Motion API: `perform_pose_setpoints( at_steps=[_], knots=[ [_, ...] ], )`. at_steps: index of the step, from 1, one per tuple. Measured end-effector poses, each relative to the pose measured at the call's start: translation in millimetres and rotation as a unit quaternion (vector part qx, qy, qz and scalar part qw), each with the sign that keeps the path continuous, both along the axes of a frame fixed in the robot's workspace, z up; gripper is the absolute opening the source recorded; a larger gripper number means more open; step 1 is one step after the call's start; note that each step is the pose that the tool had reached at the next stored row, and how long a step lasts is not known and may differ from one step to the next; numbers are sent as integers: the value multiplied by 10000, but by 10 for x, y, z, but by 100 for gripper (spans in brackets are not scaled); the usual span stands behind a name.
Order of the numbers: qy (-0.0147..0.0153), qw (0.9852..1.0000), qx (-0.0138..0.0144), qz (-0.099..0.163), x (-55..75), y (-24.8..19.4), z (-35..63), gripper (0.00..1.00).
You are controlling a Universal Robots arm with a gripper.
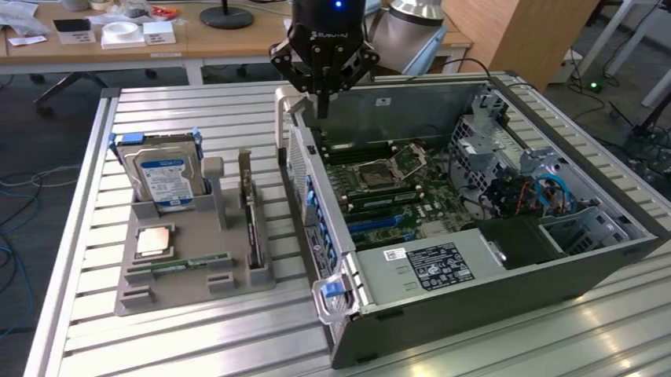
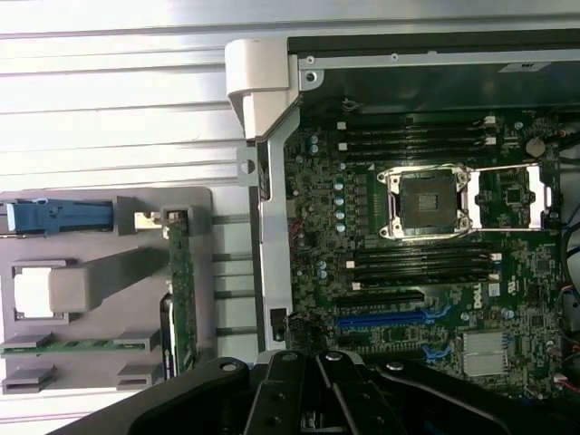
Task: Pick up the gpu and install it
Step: 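Reach for the gpu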
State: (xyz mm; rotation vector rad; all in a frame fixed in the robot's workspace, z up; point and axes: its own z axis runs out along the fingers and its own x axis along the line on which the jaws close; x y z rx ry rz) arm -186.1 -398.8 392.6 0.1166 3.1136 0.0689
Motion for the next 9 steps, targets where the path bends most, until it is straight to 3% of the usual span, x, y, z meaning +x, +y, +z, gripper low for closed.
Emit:
perform_pose_setpoints(
  at_steps=[9],
  knots=[
    [0, 10000, 0, 0, -87, 0, -3, 11]
  ],
)
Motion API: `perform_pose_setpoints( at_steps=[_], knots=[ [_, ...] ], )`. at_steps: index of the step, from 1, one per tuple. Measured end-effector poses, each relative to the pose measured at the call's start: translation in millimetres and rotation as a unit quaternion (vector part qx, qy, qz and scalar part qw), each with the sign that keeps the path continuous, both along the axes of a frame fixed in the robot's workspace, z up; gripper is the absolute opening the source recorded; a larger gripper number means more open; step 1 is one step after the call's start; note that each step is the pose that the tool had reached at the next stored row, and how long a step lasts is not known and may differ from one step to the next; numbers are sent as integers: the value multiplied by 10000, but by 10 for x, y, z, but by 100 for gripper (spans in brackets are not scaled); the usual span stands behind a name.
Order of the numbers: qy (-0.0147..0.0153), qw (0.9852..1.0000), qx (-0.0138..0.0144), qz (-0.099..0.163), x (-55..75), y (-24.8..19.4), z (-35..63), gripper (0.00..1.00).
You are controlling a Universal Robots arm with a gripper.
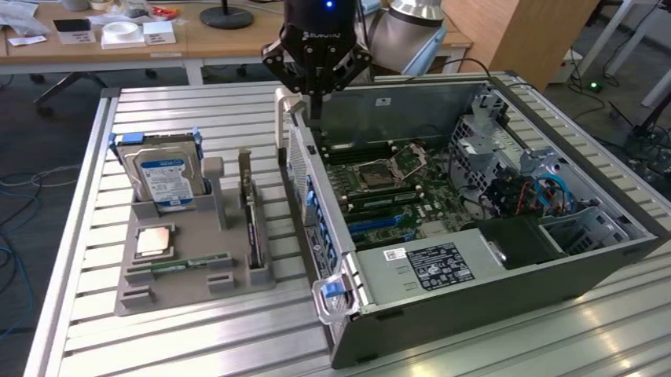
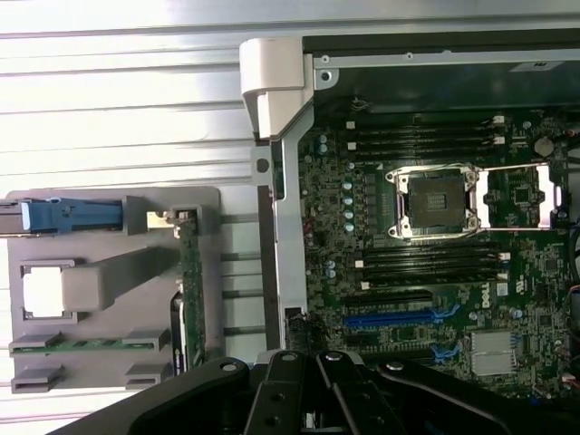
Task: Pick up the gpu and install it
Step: 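Reach for the gpu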
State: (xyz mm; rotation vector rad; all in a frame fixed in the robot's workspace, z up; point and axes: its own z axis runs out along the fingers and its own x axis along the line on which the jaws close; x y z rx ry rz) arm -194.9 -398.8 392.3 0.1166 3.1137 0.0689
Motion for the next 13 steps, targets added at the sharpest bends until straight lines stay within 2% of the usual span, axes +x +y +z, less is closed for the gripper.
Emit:
perform_pose_setpoints(
  at_steps=[9, 13],
  knots=[
    [0, 10000, 0, 0, -81, 0, -2, 11],
    [0, 10000, 0, 0, -158, 0, -3, 11]
  ],
)
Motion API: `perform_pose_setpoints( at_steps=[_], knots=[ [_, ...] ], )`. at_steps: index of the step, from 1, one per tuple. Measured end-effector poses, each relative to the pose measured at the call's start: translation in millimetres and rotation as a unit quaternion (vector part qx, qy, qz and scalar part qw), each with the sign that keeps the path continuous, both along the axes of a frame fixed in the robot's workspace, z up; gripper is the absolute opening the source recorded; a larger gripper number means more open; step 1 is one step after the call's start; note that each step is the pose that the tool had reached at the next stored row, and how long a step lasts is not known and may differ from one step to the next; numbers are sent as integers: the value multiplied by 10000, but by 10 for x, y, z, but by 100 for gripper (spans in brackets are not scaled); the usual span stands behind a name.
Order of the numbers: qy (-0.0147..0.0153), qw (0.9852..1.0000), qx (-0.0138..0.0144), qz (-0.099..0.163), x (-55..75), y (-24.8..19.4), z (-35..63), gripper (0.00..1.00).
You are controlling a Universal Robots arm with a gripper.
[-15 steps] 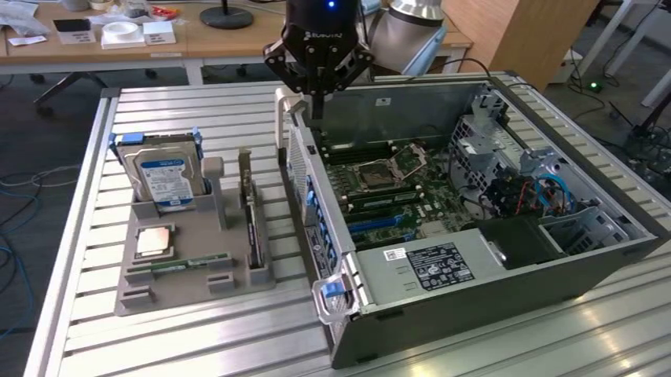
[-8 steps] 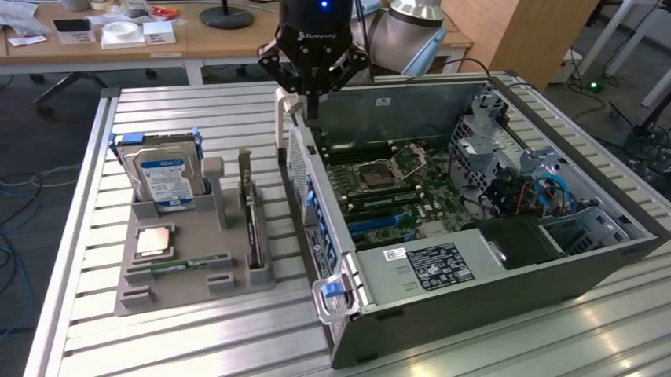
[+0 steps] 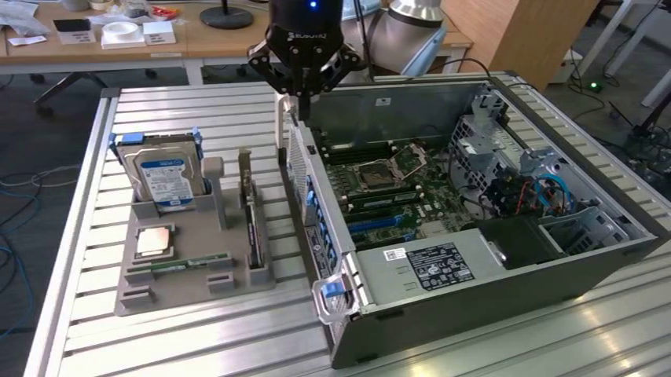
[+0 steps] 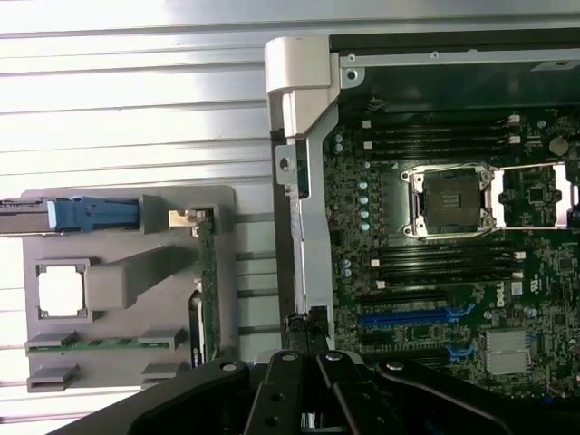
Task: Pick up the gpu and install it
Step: 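Reach for the gpu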
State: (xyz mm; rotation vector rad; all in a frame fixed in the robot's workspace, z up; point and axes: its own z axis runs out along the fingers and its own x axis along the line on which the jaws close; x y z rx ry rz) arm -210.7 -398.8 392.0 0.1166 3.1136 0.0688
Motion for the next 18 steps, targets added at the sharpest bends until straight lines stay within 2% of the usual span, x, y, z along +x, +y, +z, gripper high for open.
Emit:
perform_pose_setpoints(
  at_steps=[18],
  knots=[
    [0, 10000, 0, 0, -297, 1, -5, 11]
  ],
)
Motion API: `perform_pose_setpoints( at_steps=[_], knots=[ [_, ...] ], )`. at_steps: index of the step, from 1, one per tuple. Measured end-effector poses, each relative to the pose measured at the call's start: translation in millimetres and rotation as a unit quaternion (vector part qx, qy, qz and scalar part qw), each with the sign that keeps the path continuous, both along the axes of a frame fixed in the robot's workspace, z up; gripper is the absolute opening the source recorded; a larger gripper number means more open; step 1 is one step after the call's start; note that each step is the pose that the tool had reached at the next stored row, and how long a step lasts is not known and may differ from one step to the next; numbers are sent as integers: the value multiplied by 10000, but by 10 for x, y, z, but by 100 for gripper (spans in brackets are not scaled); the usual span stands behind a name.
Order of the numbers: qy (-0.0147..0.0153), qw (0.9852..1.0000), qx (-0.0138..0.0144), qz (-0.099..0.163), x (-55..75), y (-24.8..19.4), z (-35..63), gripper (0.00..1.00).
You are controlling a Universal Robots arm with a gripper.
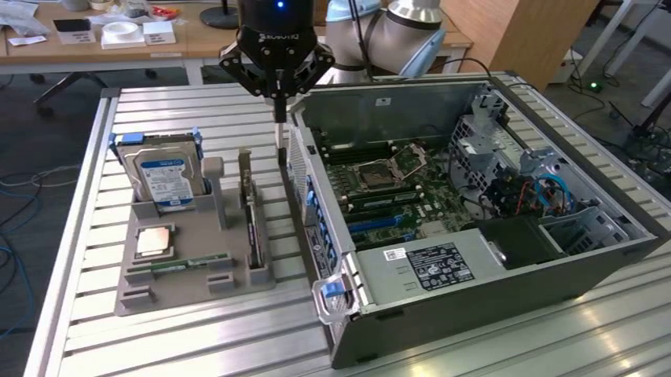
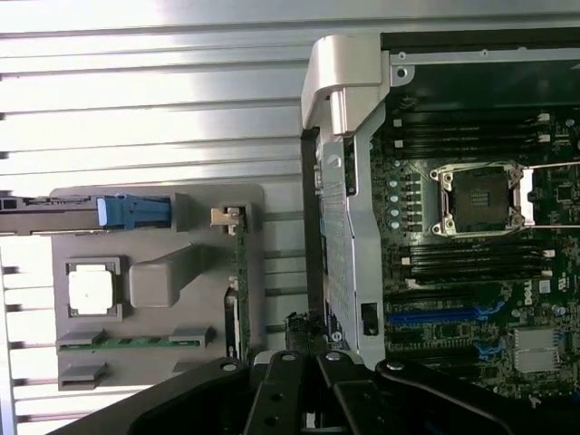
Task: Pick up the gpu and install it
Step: 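Reach for the gpu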
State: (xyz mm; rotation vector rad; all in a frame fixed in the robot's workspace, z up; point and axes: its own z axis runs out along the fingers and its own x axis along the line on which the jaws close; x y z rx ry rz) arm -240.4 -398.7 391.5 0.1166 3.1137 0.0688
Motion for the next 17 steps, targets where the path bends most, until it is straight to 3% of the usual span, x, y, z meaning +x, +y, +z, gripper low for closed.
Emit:
perform_pose_setpoints(
  at_steps=[9, 17],
  knots=[
    [0, 10000, 0, 0, -137, 2, -3, 11],
    [0, 10000, 0, -1, -156, 2, -3, 11]
  ],
)
